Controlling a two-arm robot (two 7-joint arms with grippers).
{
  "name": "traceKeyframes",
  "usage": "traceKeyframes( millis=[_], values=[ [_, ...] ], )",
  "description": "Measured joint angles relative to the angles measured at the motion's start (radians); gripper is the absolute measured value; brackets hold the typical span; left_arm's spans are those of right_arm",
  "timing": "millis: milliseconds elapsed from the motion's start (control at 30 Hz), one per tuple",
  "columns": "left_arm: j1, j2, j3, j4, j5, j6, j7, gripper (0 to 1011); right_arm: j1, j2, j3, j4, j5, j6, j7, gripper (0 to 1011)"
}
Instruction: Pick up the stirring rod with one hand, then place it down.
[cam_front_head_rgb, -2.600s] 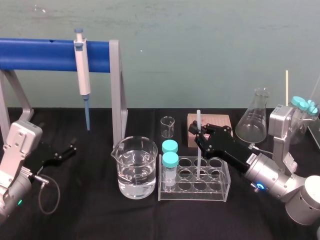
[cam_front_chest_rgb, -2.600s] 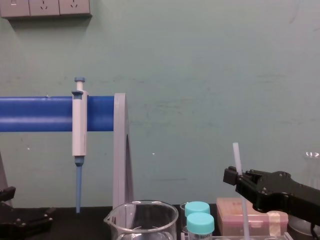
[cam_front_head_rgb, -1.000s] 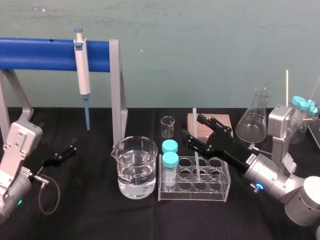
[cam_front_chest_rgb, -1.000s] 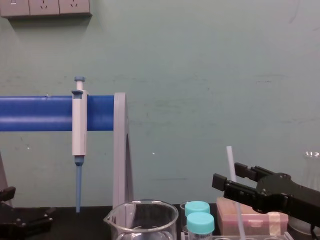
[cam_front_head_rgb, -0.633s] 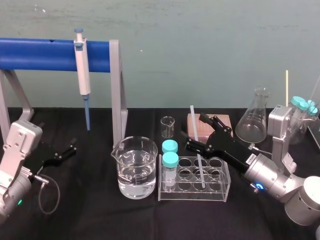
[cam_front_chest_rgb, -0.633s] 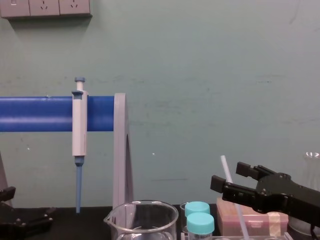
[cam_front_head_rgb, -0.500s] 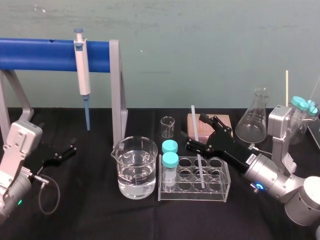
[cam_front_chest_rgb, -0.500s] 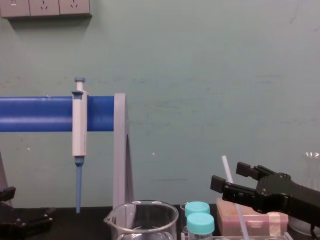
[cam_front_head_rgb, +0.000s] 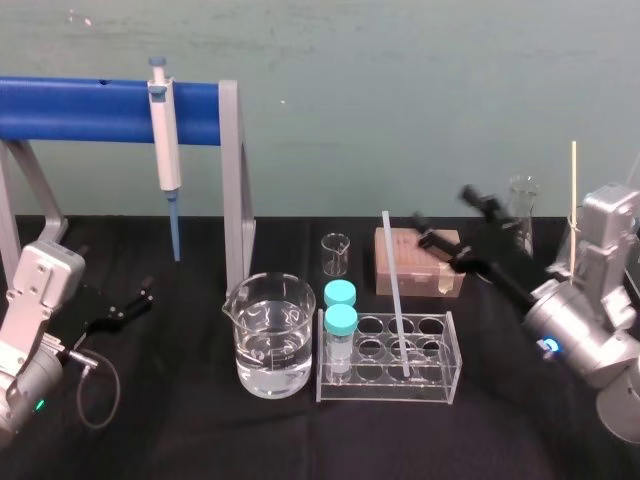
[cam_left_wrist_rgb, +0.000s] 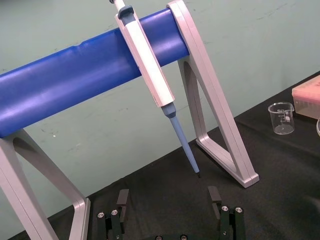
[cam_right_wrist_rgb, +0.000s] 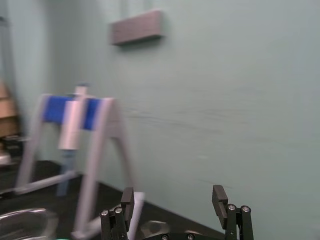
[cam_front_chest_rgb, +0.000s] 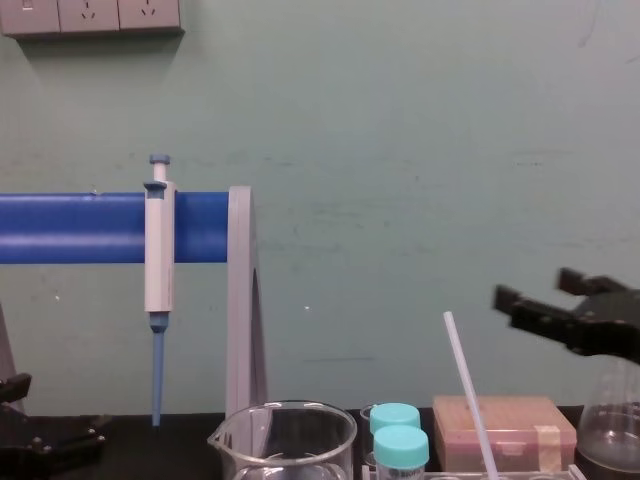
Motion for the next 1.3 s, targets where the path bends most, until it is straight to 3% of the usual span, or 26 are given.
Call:
traceKeyframes(
  millis=[100, 333, 567, 1300],
  values=[
    [0.000, 0.000, 0.000, 0.000, 0.000, 0.000, 0.000, 1000, -0.039, 0.003, 0.040, -0.039, -0.045, 0.031, -0.115, 1003],
    [0.000, 0.000, 0.000, 0.000, 0.000, 0.000, 0.000, 1000, -0.096, 0.005, 0.075, -0.054, -0.088, 0.115, -0.218, 1003],
    [0.000, 0.000, 0.000, 0.000, 0.000, 0.000, 0.000, 1000, -0.113, -0.002, 0.081, -0.025, -0.109, 0.161, -0.232, 1003],
    [0.000, 0.000, 0.000, 0.000, 0.000, 0.000, 0.000, 1000, -0.112, -0.001, 0.081, -0.030, -0.105, 0.156, -0.232, 1003]
  ],
)
